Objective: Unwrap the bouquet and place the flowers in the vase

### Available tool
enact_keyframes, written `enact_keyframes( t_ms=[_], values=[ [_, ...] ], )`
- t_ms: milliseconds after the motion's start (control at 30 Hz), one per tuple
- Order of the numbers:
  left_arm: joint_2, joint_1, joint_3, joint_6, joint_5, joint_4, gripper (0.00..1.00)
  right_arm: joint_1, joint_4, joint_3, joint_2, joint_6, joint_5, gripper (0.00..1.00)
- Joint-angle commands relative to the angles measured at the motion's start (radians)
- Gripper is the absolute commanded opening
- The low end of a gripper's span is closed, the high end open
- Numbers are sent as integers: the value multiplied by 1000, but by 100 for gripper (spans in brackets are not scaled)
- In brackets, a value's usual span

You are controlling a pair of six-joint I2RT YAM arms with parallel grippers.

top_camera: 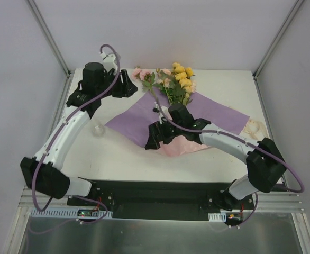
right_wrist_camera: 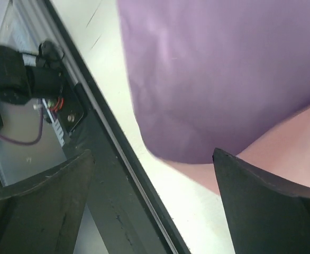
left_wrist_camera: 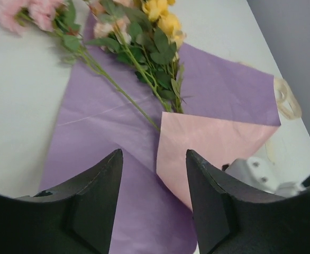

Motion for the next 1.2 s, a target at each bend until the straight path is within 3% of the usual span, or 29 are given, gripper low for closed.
enact_keyframes(
  t_ms=[0,100,167,333,367,600,900,1033,1167],
  values=[
    [223,-12,62,0,258,-53,48,-157,-30,18,-133,62,90,96],
    [342,-28,133,-2,316,-132,47,-266,-202,83,-139,50,309,96],
    [385,-32,151,-12,359,-136,48,-315,-274,119,-123,-20,354,96],
    [429,-55,171,4,405,-165,52,-493,-392,307,67,-94,234,96],
    [437,-66,174,9,405,-170,52,-522,-411,337,106,-139,133,96],
    [462,-98,202,41,387,-212,53,-548,-548,546,416,-276,-64,96],
    [463,-100,212,40,396,-223,53,-522,-511,492,473,-313,-219,96],
    [466,-103,214,38,405,-223,53,-515,-476,463,447,-312,-210,96],
    [462,-103,214,41,402,-223,53,-539,-474,486,436,-266,23,96]
  ],
)
